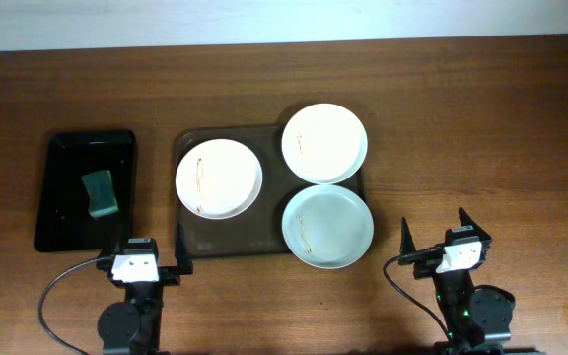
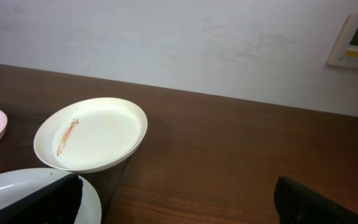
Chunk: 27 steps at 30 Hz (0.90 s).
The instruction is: Clean dirty plates on tray and stack at the side
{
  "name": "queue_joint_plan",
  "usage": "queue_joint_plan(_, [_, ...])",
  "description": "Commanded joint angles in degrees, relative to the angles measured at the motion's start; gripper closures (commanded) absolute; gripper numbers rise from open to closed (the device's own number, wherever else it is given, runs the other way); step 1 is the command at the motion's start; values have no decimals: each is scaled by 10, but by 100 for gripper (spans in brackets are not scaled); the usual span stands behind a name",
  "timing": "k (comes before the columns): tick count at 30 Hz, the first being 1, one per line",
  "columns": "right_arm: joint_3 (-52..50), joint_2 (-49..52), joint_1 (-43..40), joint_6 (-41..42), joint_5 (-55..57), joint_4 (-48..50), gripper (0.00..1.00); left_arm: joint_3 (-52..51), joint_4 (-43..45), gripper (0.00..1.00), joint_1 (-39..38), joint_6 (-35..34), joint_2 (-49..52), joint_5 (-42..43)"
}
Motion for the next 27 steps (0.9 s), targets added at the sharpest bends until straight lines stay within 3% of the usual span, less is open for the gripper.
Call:
queue_joint_plan(1, [-3,1,3,5,3,-3,2,-4,1,1,-3,9,-5,6])
queue_joint_plan(27, [-3,1,3,5,12,-2,2,-4,1,1,-3,9,-5,6])
